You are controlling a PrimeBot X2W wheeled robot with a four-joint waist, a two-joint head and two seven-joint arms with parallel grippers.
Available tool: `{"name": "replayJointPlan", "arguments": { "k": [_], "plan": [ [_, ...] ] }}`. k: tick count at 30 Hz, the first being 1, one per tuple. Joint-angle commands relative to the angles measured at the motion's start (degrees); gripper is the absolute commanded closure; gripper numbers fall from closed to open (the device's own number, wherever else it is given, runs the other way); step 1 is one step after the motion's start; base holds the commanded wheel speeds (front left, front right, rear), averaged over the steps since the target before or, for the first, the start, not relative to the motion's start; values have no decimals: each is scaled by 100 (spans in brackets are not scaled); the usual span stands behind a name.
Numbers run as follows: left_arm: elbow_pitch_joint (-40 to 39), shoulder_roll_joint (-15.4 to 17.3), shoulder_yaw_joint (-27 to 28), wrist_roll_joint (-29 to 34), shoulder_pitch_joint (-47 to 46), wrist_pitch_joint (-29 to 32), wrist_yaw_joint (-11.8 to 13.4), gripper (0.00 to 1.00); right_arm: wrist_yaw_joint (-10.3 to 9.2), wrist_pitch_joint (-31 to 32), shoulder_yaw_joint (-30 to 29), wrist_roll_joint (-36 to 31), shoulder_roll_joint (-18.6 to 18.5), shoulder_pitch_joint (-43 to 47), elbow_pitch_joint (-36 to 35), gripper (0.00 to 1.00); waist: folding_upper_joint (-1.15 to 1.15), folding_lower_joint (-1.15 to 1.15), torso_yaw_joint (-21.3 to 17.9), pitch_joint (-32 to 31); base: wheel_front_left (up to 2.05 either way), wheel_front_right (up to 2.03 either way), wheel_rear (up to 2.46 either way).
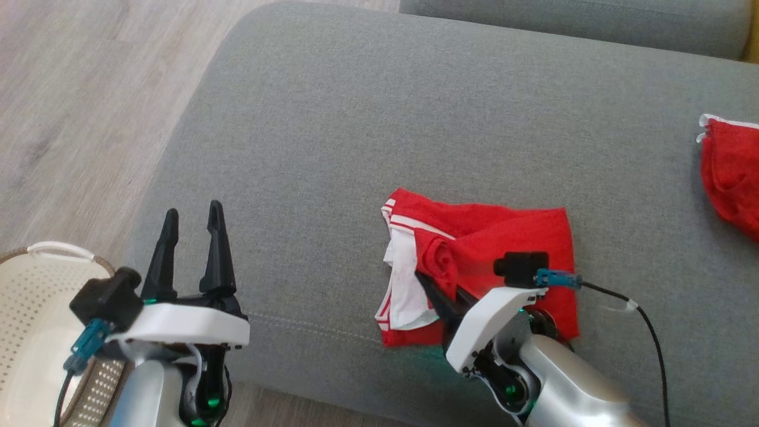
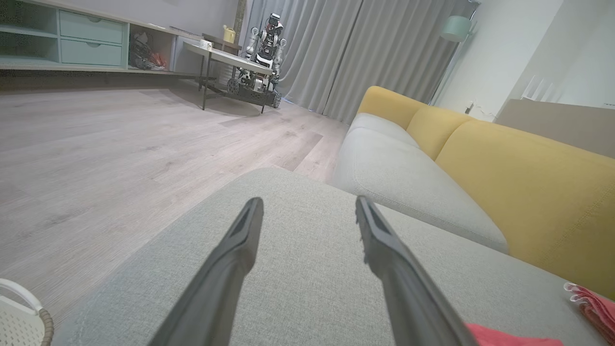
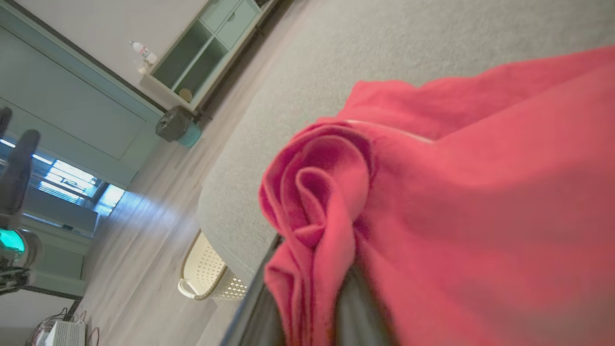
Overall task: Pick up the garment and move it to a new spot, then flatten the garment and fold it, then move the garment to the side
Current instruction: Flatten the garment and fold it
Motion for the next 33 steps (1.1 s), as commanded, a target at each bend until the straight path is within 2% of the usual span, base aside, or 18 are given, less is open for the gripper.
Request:
{"name": "replayJointPlan", "arguments": {
  "k": [1, 9, 16, 21, 26, 33],
  "plan": [
    [-181, 41, 163, -4, -291, -70, 26, 0, -1, -89, 105, 60, 79, -209, -124, 0, 0, 0, 3, 6, 0, 0, 0],
    [-162, 41, 275, 13, -243, -70, 43, 0, -1, -387, 454, 404, 79, -533, 90, 0, 0, 0, -128, -74, 0, 0, 0],
    [-204, 41, 359, 33, -213, -70, 49, 0, -1, -604, 97, 294, 80, -861, 213, 0, 0, 0, -368, -124, 0, 0, 0],
    [-225, 41, 388, 45, -203, -70, 42, 0, -1, -712, -407, -273, -91, -1038, 291, 0, 0, 0, -551, -181, 0, 0, 0],
    [-270, 41, 398, 38, -187, -70, 34, 0, -1, -774, -932, -1211, -544, -1023, 137, 0, 0, 0, -715, -243, 0, 0, 0],
    [-461, 41, 368, 29, -220, -70, 26, 0, -1, -785, -1947, -2657, -897, -357, -799, 0, 0, 0, -882, -191, 0, 0, 0]
  ]
}}
